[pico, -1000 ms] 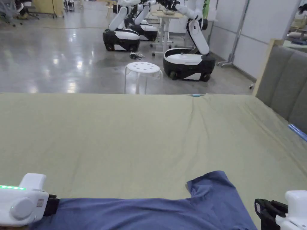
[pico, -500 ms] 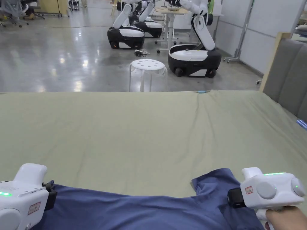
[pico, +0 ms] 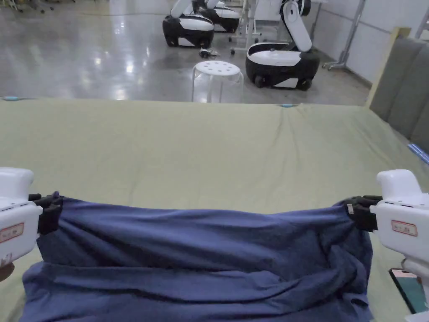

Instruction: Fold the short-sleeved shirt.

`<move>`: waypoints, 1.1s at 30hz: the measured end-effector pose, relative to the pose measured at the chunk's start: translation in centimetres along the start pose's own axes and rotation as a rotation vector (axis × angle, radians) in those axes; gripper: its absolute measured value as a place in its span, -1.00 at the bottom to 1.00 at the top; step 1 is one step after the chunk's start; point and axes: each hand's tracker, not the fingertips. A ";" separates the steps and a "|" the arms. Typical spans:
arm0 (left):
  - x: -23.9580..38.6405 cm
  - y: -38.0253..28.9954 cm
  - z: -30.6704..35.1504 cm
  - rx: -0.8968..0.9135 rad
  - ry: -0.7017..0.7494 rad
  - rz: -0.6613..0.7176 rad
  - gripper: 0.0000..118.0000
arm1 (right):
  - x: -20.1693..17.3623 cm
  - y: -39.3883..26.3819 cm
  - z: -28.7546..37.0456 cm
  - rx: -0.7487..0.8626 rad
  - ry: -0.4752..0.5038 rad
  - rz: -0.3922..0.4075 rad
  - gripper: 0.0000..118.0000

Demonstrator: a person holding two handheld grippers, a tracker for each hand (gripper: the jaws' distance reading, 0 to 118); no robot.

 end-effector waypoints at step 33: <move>9.6 -5.7 8.5 0.341 0.002 0.009 -0.81 | -12.7 -6.3 7.8 0.434 0.003 -0.032 -0.90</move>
